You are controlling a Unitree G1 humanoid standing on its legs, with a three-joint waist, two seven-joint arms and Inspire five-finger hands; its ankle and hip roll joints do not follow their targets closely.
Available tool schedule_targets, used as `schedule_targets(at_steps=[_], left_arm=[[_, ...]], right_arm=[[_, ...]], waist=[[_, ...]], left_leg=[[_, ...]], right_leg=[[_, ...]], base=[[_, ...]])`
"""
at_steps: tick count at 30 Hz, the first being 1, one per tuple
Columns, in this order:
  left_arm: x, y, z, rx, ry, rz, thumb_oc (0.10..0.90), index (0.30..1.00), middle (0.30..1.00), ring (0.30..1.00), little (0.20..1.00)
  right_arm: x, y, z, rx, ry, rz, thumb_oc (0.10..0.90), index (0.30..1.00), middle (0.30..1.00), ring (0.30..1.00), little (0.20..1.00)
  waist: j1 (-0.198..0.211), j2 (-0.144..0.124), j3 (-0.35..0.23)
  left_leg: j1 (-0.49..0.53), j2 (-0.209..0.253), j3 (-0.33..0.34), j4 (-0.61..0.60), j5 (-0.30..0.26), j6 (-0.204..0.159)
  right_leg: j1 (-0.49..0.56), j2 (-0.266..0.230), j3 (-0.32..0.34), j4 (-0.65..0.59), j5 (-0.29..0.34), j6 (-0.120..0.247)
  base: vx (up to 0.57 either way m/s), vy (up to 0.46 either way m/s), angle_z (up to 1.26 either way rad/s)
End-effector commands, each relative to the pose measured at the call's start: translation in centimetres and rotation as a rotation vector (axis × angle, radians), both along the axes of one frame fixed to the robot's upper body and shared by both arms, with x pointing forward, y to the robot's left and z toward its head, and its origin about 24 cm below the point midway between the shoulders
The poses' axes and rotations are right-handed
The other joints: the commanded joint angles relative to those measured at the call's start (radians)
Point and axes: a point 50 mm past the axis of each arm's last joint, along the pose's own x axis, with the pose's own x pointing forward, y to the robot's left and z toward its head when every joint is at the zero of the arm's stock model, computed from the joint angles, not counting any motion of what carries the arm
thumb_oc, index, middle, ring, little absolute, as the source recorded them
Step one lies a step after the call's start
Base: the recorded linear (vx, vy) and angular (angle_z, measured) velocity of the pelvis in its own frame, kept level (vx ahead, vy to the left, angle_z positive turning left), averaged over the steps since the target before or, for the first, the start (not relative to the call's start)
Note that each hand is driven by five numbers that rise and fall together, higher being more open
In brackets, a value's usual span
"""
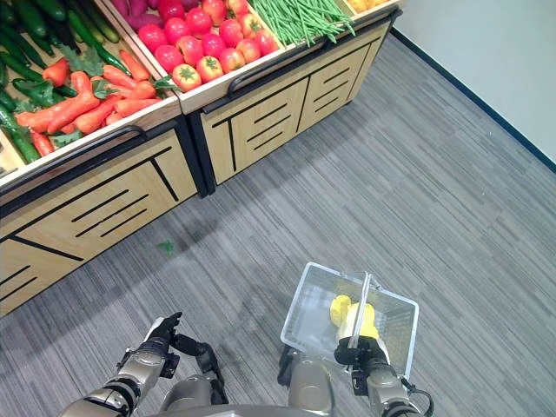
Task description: Get the vegetables into the basket
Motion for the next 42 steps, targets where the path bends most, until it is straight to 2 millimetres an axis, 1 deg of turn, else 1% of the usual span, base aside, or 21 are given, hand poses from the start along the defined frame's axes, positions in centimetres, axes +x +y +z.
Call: schedule_targets(at_steps=[1, 2, 3, 4, 9, 10, 12, 16, 20, 22, 24, 25, 26, 27, 29, 30, 31, 34, 37, 40, 42], left_arm=[[1.6, -0.2, 1.1, 0.008, -0.096, -0.009, 0.9, 1.0, 1.0, 1.0, 1.0], [1.9, -0.3, 1.3, 0.007, -0.111, -0.014, 0.9, 1.0, 1.0, 1.0, 1.0], [1.9, -0.3, 1.3, 0.007, -0.111, -0.014, 0.9, 1.0, 1.0, 1.0, 1.0], [2.2, -0.2, 1.5, 0.006, -0.119, -0.008, 0.9, 1.0, 1.0, 1.0, 1.0], [2.2, -0.1, 1.4, 0.005, -0.114, 0.003, 0.9, 1.0, 1.0, 1.0, 1.0], [2.2, -0.1, 1.4, 0.005, -0.114, 0.003, 0.9, 1.0, 1.0, 1.0, 1.0], [2.1, -0.6, 1.3, -0.01, -0.114, -0.004, 0.9, 1.0, 1.0, 1.0, 1.0], [1.4, -1.0, 0.8, -0.028, -0.089, 0.004, 0.9, 1.0, 1.0, 1.0, 1.0], [0.6, -1.3, 0.3, -0.059, -0.076, 0.037, 0.9, 1.0, 1.0, 1.0, 1.0], [0.1, -1.8, 0.0, -0.101, -0.074, 0.068, 0.9, 1.0, 1.0, 1.0, 1.0], [0.2, -2.4, -0.1, -0.133, -0.078, 0.074, 0.9, 1.0, 1.0, 1.0, 1.0], [0.2, -2.4, -0.1, -0.133, -0.078, 0.074, 0.9, 1.0, 1.0, 1.0, 1.0], [0.4, -2.7, 0.0, -0.147, -0.083, 0.065, 0.9, 1.0, 1.0, 1.0, 1.0], [0.6, -2.9, 0.1, -0.154, -0.094, 0.062, 0.9, 1.0, 1.0, 1.0, 1.0], [1.2, -3.6, 0.5, -0.175, -0.115, 0.032, 0.9, 1.0, 1.0, 1.0, 1.0], [1.5, -3.9, 0.6, -0.186, -0.127, 0.013, 0.9, 1.0, 1.0, 1.0, 1.0], [1.5, -4.1, 0.7, -0.193, -0.127, 0.002, 0.9, 1.0, 1.0, 1.0, 1.0], [2.0, -4.1, 1.2, -0.208, -0.166, 0.002, 0.9, 1.0, 1.0, 1.0, 1.0], [2.7, -3.9, 2.1, -0.209, -0.22, -0.004, 0.9, 1.0, 1.0, 1.0, 1.0], [3.9, -3.2, 3.9, -0.218, -0.329, 0.0, 0.9, 1.0, 1.0, 1.0, 1.0], [5.2, -2.6, 6.2, -0.228, -0.452, -0.004, 0.9, 1.0, 1.0, 1.0, 1.0]], right_arm=[[-1.2, 0.3, -0.4, -0.022, 0.046, 0.074, 0.4, 0.3, 0.3, 0.3, 0.3], [-1.0, 0.2, -0.4, -0.027, 0.041, 0.072, 0.4, 0.3, 0.3, 0.3, 0.3], [-1.0, 0.2, -0.4, -0.027, 0.041, 0.072, 0.4, 0.3, 0.3, 0.3, 0.3], [-0.9, 0.3, -0.4, -0.02, 0.038, 0.068, 0.4, 0.3, 0.3, 0.3, 0.3], [-0.8, 0.8, -0.5, -0.006, 0.039, 0.083, 0.4, 0.3, 0.3, 0.3, 0.3], [-0.8, 0.8, -0.5, -0.006, 0.039, 0.083, 0.4, 0.3, 0.3, 0.3, 0.3], [-1.0, 0.8, -0.5, -0.004, 0.043, 0.097, 0.4, 0.3, 0.3, 0.3, 0.3], [-1.4, 0.6, -0.6, -0.011, 0.055, 0.098, 0.4, 0.3, 0.3, 0.3, 0.3], [-1.0, 0.2, -0.4, -0.032, 0.054, 0.115, 0.4, 0.3, 0.3, 0.3, 0.3], [-1.0, -0.1, -0.3, -0.045, 0.05, 0.131, 0.4, 0.3, 0.3, 0.3, 0.3], [-1.0, -0.5, -0.2, -0.057, 0.053, 0.124, 0.4, 0.3, 0.3, 0.3, 0.3], [-1.0, -0.5, -0.2, -0.058, 0.053, 0.124, 0.4, 0.3, 0.3, 0.3, 0.3], [-1.0, -0.9, -0.1, -0.064, 0.054, 0.117, 0.4, 0.3, 0.3, 0.3, 0.3], [-1.0, -1.1, 0.0, -0.07, 0.052, 0.118, 0.4, 0.3, 0.3, 0.3, 0.3], [-1.0, -1.6, 0.1, -0.086, 0.055, 0.121, 0.4, 0.3, 0.3, 0.3, 0.3], [-1.1, -2.1, 0.2, -0.097, 0.059, 0.114, 0.4, 0.3, 0.3, 0.3, 0.3], [-1.4, -2.1, 0.0, -0.096, 0.076, 0.109, 0.4, 0.3, 0.3, 0.3, 0.3], [-1.7, -1.9, -0.2, -0.096, 0.093, 0.113, 0.4, 0.3, 0.3, 0.3, 0.3], [-1.5, -1.6, -0.2, -0.091, 0.086, 0.113, 0.4, 0.3, 0.3, 0.3, 0.3], [-0.7, -1.4, 0.2, -0.089, 0.053, 0.122, 0.4, 0.3, 0.3, 0.3, 0.3], [-0.1, -1.4, 0.5, -0.082, 0.022, 0.121, 0.4, 0.3, 0.3, 0.3, 0.3]], waist=[[-0.01, -0.006, 0.053], [-0.02, 0.002, 0.058], [-0.02, 0.002, 0.058], [-0.026, 0.004, 0.065], [-0.043, 0.0, 0.078], [-0.045, 0.001, 0.08], [-0.054, 0.004, 0.077], [-0.051, 0.009, 0.055], [-0.032, 0.04, 0.017], [-0.015, 0.063, 0.009], [-0.004, 0.081, 0.016], [-0.007, 0.082, 0.016], [-0.003, 0.094, 0.019], [-0.002, 0.099, 0.023], [-0.011, 0.106, 0.031], [-0.029, 0.108, 0.028], [-0.035, 0.122, 0.017], [-0.036, 0.127, 0.007], [-0.034, 0.12, 0.009], [-0.032, 0.104, 0.014], [-0.034, 0.101, 0.017]], left_leg=[[0.018, -0.013, -0.052, 0.007, -0.027, -0.016], [0.027, -0.016, -0.073, -0.007, -0.024, -0.017], [0.027, -0.016, -0.072, -0.007, -0.024, -0.017], [0.039, -0.013, -0.102, -0.011, -0.022, -0.021], [0.081, -0.022, -0.162, -0.012, -0.041, -0.023], [0.082, -0.021, -0.164, -0.011, -0.042, -0.023], [0.101, -0.038, -0.207, -0.013, -0.048, -0.019], [0.108, -0.038, -0.236, -0.024, -0.039, -0.028], [0.09, 0.006, -0.289, -0.049, 0.009, -0.059], [0.07, 0.04, -0.342, -0.049, 0.042, -0.086], [0.042, 0.056, -0.369, -0.051, 0.078, -0.106], [0.04, 0.056, -0.373, -0.051, 0.079, -0.107], [0.012, 0.065, -0.382, -0.06, 0.112, -0.123], [-0.007, 0.069, -0.375, -0.061, 0.128, -0.128], [-0.022, 0.084, -0.295, -0.058, 0.147, -0.12], [-0.003, 0.109, -0.192, -0.045, 0.144, -0.119], [0.014, 0.115, -0.165, -0.051, 0.136, -0.126], [0.015, 0.106, -0.16, -0.056, 0.13, -0.123], [0.035, 0.095, -0.151, -0.054, 0.112, -0.115], [0.041, 0.075, -0.138, -0.042, 0.091, -0.103], [0.046, 0.056, -0.126, -0.046, 0.079, -0.094]], right_leg=[[0.037, -0.013, 0.165, -0.097, 0.156, 0.128], [0.008, 0.005, 0.218, -0.102, 0.159, 0.123], [0.007, 0.006, 0.218, -0.101, 0.159, 0.123], [-0.037, 0.021, 0.259, -0.124, 0.156, 0.121], [-0.093, 0.05, 0.304, -0.16, 0.166, 0.129], [-0.09, 0.05, 0.302, -0.16, 0.165, 0.129], [-0.09, 0.075, 0.346, -0.145, 0.16, 0.127], [-0.043, 0.09, 0.361, -0.152, 0.139, 0.11], [0.008, 0.115, 0.319, -0.155, 0.08, 0.073], [0.038, 0.131, 0.259, -0.137, 0.035, 0.046], [0.058, 0.134, 0.2, -0.129, 0.013, 0.033], [0.059, 0.133, 0.196, -0.129, 0.013, 0.033], [0.068, 0.132, 0.155, -0.129, 0.0, 0.027], [0.072, 0.126, 0.133, -0.127, -0.005, 0.025], [0.083, 0.103, 0.08, -0.124, -0.009, 0.023], [0.085, 0.083, 0.041, -0.125, -0.003, 0.022], [0.093, 0.082, 0.017, -0.139, 0.001, 0.023], [0.099, 0.076, 0.026, -0.145, 0.016, 0.031], [0.106, 0.067, 0.048, -0.15, 0.027, 0.036], [0.097, 0.054, 0.08, -0.164, 0.054, 0.047], [0.083, 0.045, 0.105, -0.174, 0.077, 0.06]], base=[[0.1, 0.071, 0.47], [0.1, 0.071, 0.45], [0.14, 0.015, 0.74], [0.13, -0.008, 0.72], [0.14, -0.033, 0.51], [0.18, -0.066, 0.87], [0.13, -0.047, 0.77], [0.07, -0.103, 0.29], [0.05, -0.261, 0.49], [0.02, -0.39, 0.72], [-0.06, -0.287, 1.05], [-0.1, -0.247, 1.26], [-0.08, -0.15, 1.26], [-0.12, -0.2, 1.38], [-0.11, -0.073, 1.43], [-0.12, -0.004, 1.17], [-0.08, 0.037, 0.88], [0.03, 0.092, 0.57], [0.03, 0.131, -0.19], [0.0, 0.145, -0.5], [-0.02, 0.166, -0.28]])
